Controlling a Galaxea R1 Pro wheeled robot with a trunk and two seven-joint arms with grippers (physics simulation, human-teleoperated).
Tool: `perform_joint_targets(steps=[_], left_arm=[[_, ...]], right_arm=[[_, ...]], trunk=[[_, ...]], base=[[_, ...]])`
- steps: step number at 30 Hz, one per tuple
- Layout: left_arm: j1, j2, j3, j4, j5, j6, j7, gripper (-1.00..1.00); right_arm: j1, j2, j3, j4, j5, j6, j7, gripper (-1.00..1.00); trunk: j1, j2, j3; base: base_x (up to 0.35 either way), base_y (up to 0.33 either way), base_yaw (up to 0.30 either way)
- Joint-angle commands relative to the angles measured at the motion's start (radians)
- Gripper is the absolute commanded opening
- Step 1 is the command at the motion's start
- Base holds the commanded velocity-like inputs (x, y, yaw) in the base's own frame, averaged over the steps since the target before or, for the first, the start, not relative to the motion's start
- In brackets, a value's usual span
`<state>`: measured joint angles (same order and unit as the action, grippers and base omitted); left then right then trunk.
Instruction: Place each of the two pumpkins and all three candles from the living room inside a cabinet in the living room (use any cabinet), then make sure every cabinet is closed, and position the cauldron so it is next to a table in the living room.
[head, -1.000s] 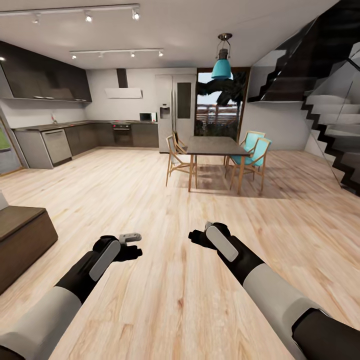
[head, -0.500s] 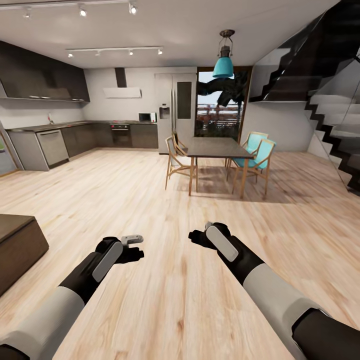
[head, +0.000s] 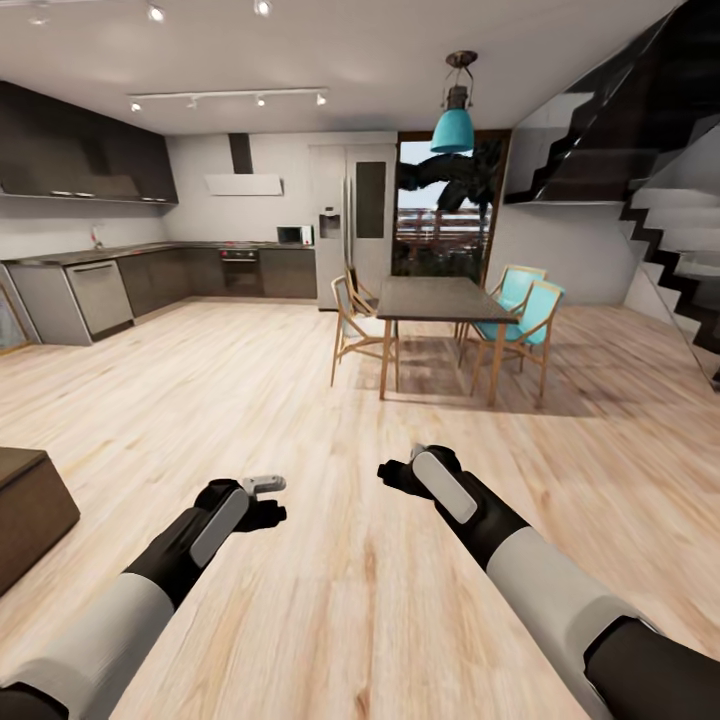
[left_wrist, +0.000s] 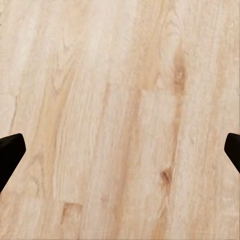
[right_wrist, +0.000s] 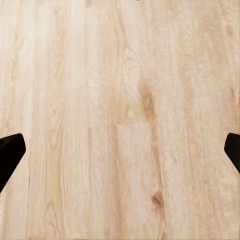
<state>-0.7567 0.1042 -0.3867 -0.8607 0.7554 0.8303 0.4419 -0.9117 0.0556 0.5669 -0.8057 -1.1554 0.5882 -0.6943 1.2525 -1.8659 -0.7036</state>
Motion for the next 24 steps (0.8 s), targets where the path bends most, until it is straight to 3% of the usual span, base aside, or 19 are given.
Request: perform_joint_targets(steps=[1, 9, 24], left_arm=[[-0.001, 0.0, -0.004, 0.003, 0.01, -0.003, 0.01, 1.0], [-0.003, -0.004, -0.004, 0.017, 0.009, -0.013, 0.009, 1.0], [-0.003, -0.016, -0.004, 0.018, 0.009, -0.014, 0.014, 1.0]], right_arm=[[-0.001, 0.0, 0.002, -0.001, -0.007, 0.001, -0.008, 1.0], [-0.001, 0.001, 0.003, -0.001, -0.006, 0.001, -0.008, 1.0], [-0.001, 0.004, 0.006, 0.0, -0.006, -0.002, -0.008, 1.0]], trunk=[[0.001, -0.001, -0.001], [0.001, -0.001, -0.001], [0.001, -0.001, -0.001]], base=[[0.336, -0.014, 0.116], [0.309, -0.114, 0.192], [0.259, -0.217, 0.281]])
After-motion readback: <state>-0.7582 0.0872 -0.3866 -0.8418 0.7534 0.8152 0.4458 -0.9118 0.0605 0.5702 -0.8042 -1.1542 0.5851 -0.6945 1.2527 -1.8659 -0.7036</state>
